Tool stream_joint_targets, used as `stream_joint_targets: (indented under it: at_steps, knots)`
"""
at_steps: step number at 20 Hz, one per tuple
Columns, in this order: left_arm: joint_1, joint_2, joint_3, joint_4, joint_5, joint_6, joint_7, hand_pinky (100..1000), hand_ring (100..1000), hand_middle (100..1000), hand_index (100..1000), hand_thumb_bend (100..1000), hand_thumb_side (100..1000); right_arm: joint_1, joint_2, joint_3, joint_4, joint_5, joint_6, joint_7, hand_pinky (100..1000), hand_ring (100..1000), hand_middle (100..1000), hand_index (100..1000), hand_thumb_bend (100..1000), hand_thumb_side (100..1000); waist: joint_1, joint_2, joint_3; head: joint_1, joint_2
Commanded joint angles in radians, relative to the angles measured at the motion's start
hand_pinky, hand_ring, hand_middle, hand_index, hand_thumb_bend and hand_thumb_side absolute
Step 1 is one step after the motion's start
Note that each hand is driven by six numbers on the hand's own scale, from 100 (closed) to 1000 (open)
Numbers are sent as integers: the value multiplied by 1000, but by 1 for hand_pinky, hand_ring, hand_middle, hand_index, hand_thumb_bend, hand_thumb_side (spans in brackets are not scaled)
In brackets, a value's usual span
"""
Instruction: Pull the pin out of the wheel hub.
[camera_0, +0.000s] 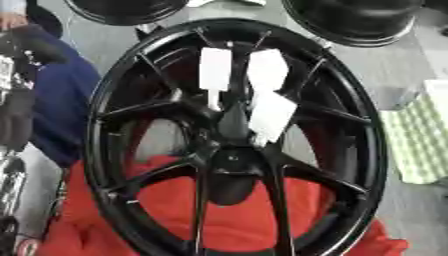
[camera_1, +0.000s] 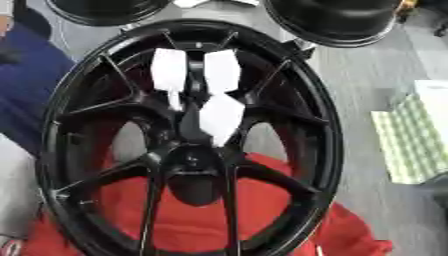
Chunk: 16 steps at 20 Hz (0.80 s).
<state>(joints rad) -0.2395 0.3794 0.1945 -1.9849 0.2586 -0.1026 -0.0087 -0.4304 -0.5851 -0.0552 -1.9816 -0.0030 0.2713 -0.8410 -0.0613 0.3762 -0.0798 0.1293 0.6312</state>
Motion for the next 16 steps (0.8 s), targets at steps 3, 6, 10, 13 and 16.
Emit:
stream_joint_targets:
  at_steps: [3, 6, 10, 13, 16]
  knots:
    - [-11, 25, 0, -15, -1, 0, 4, 860, 601, 537, 741, 100, 644, -7, -32, -10, -18, -6, 68, -66, 485, 702, 573, 729, 100, 694, 1, -21, 2, -3, -5]
    - [-10, 25, 1, -15, -1, 0, 5, 859, 601, 537, 741, 100, 644, -6, -32, -11, -18, -6, 69, -66, 486, 702, 573, 730, 100, 694, 0, -21, 3, -4, -5]
    - [-9, 24, 1, -15, -2, 1, 5, 859, 601, 537, 741, 100, 644, -6, -34, -10, -18, -6, 72, -66, 486, 703, 574, 730, 100, 694, -2, -22, 4, -3, -4]
    - [-8, 25, 2, -15, -2, 1, 6, 859, 601, 537, 741, 100, 644, -9, -39, -9, -18, -5, 76, -66, 488, 704, 575, 731, 100, 693, -3, -23, 4, -3, -2]
    - [-6, 26, 2, -15, -3, 2, 6, 859, 601, 537, 741, 100, 644, -20, -56, -6, -18, 2, 86, -65, 493, 708, 580, 735, 100, 688, -4, -24, 3, -5, -2]
